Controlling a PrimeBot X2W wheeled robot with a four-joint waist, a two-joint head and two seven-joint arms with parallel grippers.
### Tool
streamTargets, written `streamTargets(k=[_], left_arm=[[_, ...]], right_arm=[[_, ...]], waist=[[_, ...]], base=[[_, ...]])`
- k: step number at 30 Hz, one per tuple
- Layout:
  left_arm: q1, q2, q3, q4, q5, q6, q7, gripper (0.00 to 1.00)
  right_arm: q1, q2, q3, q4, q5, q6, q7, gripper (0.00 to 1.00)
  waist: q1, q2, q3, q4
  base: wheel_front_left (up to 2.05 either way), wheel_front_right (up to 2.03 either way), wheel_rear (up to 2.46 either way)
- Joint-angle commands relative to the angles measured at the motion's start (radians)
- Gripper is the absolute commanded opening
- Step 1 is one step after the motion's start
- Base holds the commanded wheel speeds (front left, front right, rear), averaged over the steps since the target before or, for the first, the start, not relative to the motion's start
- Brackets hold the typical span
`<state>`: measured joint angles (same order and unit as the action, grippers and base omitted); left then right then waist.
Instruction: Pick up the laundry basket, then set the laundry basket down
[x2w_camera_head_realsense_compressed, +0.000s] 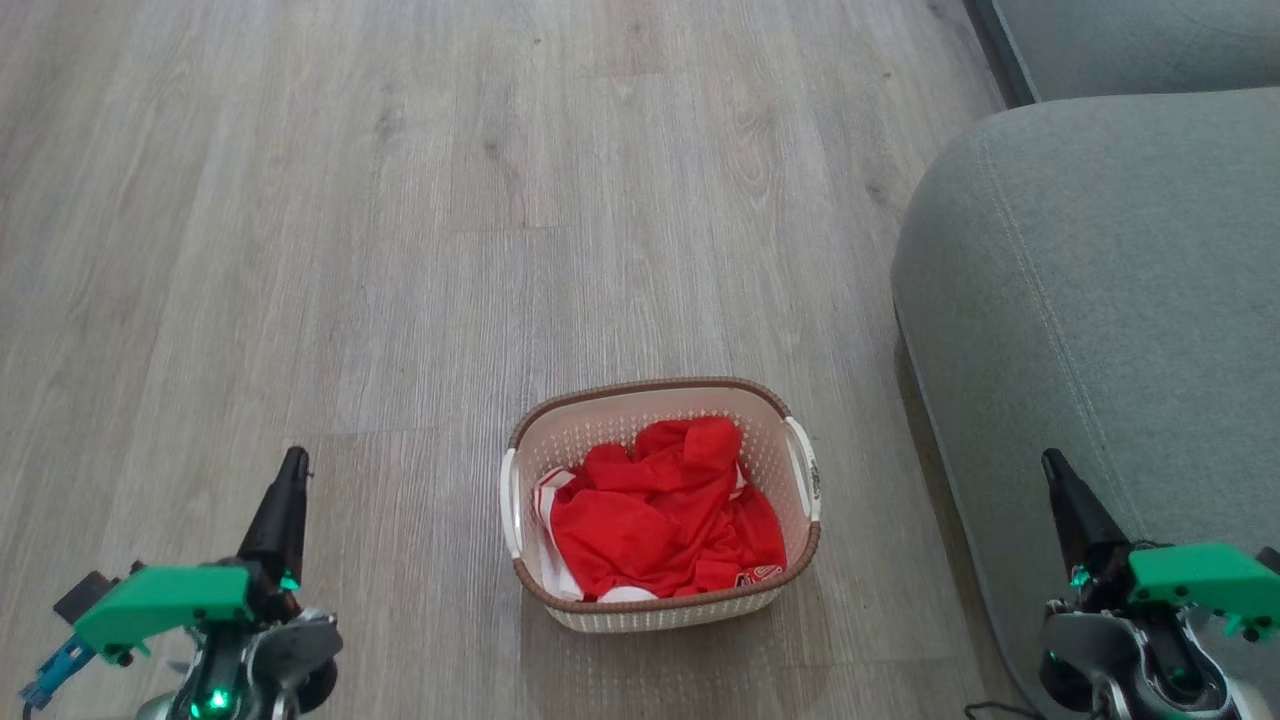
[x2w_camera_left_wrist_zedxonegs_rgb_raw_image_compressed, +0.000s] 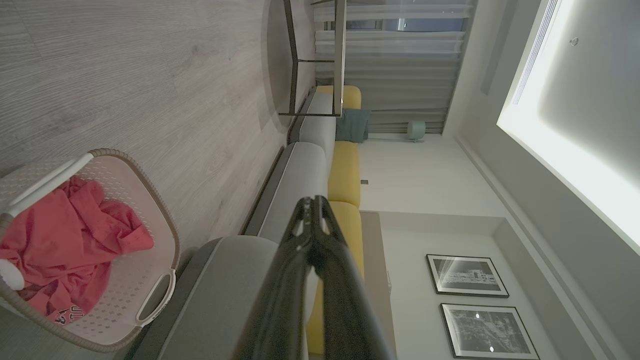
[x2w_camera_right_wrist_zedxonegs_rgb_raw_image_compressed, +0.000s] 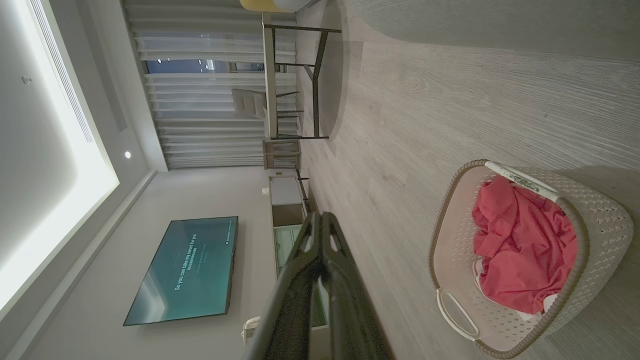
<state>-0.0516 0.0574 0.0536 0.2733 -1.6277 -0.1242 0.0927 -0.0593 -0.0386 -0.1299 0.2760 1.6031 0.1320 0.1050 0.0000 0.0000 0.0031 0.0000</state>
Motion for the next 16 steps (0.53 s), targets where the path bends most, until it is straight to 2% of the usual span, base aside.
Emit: streamTargets(k=[1, 16], left_arm=[[-0.055, 0.006, 0.042, -0.029, 0.004, -0.007, 0.006, 0.0], [-0.055, 0.004, 0.045, -0.029, 0.007, -0.007, 0.008, 0.0]], right_arm=[[-0.049, -0.013, 0.017, -0.031, 0.006, -0.001, 0.008, 0.0], [-0.049, -0.013, 0.016, -0.031, 0.006, -0.001, 0.008, 0.0]], waist=[[0.0, 0.0, 0.0, 0.0], [0.0, 0.0, 0.0, 0.0]], base=[[0.0, 0.0, 0.0], [0.0, 0.0, 0.0]])
